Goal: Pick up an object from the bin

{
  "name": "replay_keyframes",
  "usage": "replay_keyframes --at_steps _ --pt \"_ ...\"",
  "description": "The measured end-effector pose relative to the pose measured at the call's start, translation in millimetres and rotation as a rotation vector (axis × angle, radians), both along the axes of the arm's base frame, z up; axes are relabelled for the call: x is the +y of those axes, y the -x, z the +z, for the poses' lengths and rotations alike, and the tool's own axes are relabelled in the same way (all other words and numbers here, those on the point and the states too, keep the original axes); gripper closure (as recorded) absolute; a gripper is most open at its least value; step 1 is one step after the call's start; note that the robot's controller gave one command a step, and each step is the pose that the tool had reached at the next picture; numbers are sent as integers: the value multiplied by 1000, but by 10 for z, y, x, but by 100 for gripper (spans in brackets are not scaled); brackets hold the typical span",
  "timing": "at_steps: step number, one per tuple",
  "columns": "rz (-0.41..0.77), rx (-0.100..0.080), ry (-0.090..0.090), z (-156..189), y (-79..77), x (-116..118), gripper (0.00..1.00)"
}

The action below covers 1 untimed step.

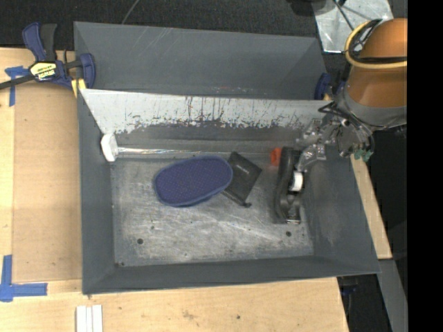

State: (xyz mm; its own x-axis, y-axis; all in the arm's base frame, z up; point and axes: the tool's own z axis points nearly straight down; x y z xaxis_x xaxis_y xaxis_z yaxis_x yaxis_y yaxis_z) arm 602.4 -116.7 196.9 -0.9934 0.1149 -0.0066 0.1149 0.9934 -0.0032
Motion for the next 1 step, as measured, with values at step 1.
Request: replay_keyframes --at_steps 1 --pt "322 3 0 1029 72 -377 100"
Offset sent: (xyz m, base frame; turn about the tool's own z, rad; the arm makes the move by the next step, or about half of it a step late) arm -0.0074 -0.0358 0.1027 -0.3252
